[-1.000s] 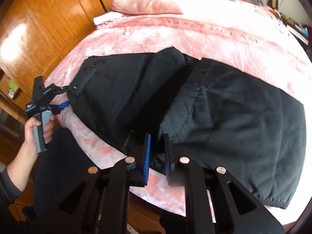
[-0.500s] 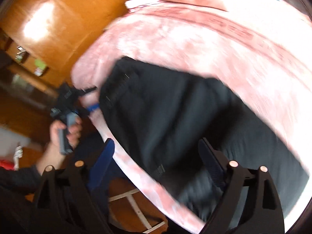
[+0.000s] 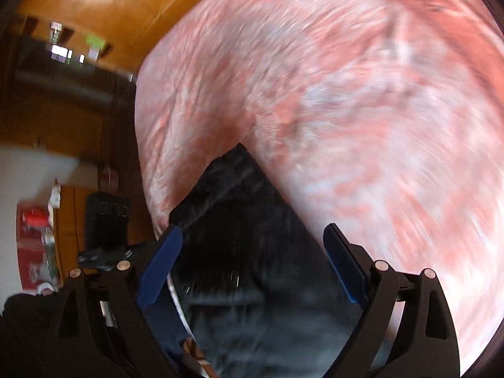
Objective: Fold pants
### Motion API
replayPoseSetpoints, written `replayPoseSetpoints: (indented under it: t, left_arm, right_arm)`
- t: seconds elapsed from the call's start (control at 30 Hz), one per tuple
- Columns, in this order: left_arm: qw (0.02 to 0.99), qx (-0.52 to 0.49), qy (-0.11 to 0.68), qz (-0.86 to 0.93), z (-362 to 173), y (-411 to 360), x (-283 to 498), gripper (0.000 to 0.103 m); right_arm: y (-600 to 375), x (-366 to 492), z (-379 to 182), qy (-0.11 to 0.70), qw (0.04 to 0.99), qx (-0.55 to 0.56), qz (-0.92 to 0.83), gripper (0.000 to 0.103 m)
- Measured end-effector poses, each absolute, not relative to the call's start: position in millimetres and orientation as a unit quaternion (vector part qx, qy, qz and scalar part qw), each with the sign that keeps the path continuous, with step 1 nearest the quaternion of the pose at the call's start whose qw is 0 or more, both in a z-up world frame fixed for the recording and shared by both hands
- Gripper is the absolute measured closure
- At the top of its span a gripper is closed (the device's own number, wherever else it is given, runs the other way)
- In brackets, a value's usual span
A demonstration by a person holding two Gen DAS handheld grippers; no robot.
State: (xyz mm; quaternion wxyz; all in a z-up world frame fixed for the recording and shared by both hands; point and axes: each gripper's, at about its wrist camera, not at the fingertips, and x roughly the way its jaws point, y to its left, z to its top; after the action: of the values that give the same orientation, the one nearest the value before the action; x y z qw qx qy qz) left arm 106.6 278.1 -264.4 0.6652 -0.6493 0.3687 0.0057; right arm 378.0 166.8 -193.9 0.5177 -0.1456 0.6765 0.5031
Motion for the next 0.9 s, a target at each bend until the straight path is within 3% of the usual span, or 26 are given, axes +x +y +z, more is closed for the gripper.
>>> replayPoseSetpoints:
  t: [0.13, 0.27, 0.3, 0.33, 0.4, 0.43, 0.53, 0.9]
  left_arm:
    - [0.672, -0.640, 0.371, 0.020, -261.9, 276.2, 106.1, 0.017]
    - [0.670, -0.631, 0.391, 0.037, -264.2, 274.4, 104.9, 0.049]
    - [0.668, -0.630, 0.393, 0.040, -265.5, 274.8, 104.3, 0.058]
    - [0.666, -0.631, 0.395, 0.044, -266.8, 275.7, 102.5, 0.061]
    - [0.668, -0.630, 0.394, 0.045, -266.3, 276.6, 99.2, 0.067]
    - [0.674, -0.625, 0.392, 0.044, -262.1, 275.6, 98.3, 0.068]
    - [0.699, -0.602, 0.385, 0.041, -245.7, 271.7, 97.2, 0.070]
    - [0.776, -0.520, 0.357, 0.001, -159.3, 245.6, 99.9, 0.072]
  right_arm:
    - [194.2, 369.3, -217.8, 0.688, 0.473, -0.169, 0.523, 0.012]
    - [214.0, 356.3, -232.4, 0.690, 0.435, -0.198, 0.544, 0.012]
    - [216.4, 353.9, -234.0, 0.687, 0.433, -0.206, 0.547, 0.019]
    - [217.9, 352.6, -235.5, 0.684, 0.435, -0.214, 0.545, 0.032]
    - [217.2, 354.2, -234.6, 0.684, 0.440, -0.221, 0.538, 0.046]
    - [215.2, 354.3, -230.8, 0.681, 0.443, -0.224, 0.538, 0.055]
    - [209.7, 352.8, -212.9, 0.670, 0.456, -0.224, 0.541, 0.065]
    - [173.0, 336.1, -105.3, 0.615, 0.529, -0.256, 0.526, 0.067]
